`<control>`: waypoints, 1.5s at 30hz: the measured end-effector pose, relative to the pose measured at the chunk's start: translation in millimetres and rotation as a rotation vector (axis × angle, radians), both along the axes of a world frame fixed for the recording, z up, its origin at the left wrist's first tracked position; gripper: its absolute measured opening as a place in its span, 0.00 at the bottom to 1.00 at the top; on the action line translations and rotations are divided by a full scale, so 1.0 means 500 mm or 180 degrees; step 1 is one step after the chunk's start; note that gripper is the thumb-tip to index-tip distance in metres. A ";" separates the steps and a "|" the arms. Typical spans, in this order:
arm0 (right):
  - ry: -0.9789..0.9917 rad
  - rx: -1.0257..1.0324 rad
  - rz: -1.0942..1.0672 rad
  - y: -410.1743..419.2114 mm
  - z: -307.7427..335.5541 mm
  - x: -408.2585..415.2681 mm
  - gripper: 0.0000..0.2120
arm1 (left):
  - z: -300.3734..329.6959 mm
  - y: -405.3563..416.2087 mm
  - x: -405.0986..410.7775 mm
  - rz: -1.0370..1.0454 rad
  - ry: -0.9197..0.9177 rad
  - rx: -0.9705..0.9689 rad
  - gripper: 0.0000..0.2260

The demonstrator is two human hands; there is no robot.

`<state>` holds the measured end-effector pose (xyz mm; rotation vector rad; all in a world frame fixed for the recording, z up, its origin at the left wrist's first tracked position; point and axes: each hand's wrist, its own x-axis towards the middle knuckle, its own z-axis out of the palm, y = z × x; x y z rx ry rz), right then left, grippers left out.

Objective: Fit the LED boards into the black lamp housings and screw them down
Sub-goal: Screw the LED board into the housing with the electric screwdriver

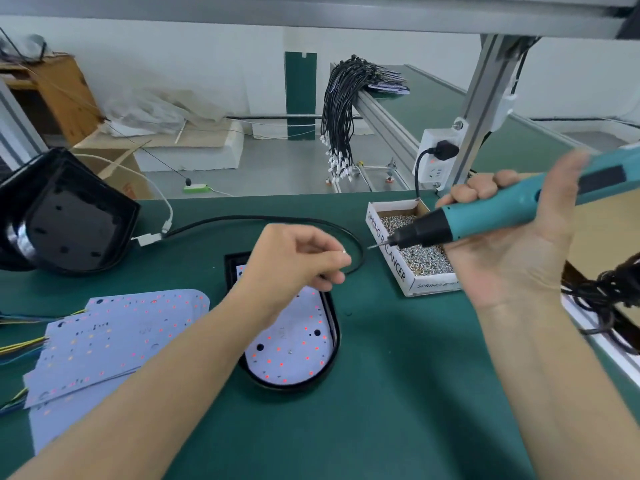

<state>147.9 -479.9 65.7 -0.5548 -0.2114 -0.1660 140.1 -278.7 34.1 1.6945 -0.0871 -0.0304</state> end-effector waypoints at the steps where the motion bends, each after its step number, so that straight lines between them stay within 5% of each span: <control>1: 0.0010 -0.0131 -0.0033 0.011 -0.002 -0.002 0.20 | -0.003 0.014 -0.017 0.0010 -0.0038 0.0086 0.04; 12: -0.0220 -0.0458 0.0742 0.128 -0.012 -0.037 0.26 | -0.032 0.092 -0.107 0.0324 -0.0198 0.0289 0.04; 45: -0.0177 -0.0665 0.0752 0.164 -0.008 -0.046 0.24 | -0.040 0.116 -0.123 0.0414 -0.0239 0.0265 0.08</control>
